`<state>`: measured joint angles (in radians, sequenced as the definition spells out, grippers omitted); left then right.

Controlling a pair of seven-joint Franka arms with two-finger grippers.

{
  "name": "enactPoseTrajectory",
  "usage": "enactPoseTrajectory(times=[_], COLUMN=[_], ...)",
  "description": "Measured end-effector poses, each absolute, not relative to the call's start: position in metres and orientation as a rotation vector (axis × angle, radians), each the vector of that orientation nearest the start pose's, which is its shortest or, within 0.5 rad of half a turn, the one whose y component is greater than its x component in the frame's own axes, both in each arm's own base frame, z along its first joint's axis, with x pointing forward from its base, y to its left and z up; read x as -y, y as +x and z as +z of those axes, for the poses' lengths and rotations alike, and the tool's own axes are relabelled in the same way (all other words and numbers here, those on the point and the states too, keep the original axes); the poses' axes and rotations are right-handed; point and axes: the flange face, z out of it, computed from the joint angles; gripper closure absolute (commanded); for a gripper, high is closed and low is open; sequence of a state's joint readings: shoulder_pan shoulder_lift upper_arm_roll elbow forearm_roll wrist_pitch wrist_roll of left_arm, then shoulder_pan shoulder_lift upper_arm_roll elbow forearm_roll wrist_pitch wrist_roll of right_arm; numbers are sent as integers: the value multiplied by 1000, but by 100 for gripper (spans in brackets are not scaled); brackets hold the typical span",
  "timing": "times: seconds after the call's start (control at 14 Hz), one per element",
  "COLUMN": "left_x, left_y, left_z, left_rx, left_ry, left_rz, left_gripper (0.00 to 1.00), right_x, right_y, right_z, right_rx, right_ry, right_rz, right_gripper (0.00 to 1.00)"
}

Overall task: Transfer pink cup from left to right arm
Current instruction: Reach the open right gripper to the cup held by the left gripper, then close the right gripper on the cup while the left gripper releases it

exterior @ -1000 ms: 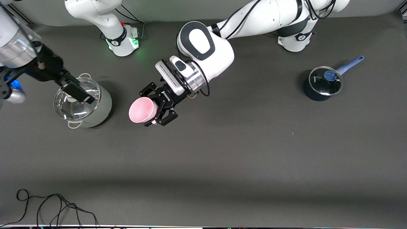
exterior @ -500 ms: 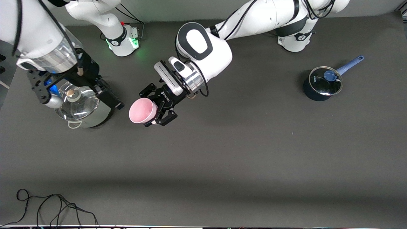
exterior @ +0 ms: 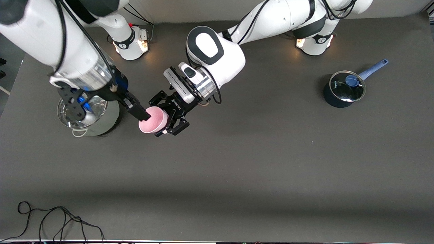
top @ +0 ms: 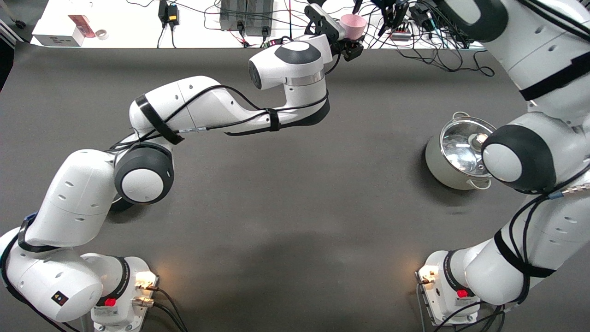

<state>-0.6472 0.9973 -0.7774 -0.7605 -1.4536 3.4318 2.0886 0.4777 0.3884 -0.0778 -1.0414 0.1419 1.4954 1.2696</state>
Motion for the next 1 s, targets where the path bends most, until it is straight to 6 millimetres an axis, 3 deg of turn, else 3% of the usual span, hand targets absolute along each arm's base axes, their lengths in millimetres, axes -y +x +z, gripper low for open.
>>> enactPoseTrajectory(times=[0.21, 0.29, 0.64, 1.0], left_x=[586, 587, 587, 587], left_y=[526, 526, 525, 525], left_z=[456, 456, 457, 457], left_rx=[913, 913, 912, 911], left_ry=[1834, 1834, 1833, 1833], left_rz=[1583, 1583, 1582, 1582], left_gripper=[100, 100, 100, 100], right_x=[-286, -286, -286, -286], right_y=[600, 600, 601, 601], right_z=[619, 618, 617, 617], right_rx=[-1246, -1246, -1247, -1247], right_ry=[-2760, -2761, -2763, -2762], right_rz=[78, 79, 83, 83], right_gripper=[3, 9, 74, 100])
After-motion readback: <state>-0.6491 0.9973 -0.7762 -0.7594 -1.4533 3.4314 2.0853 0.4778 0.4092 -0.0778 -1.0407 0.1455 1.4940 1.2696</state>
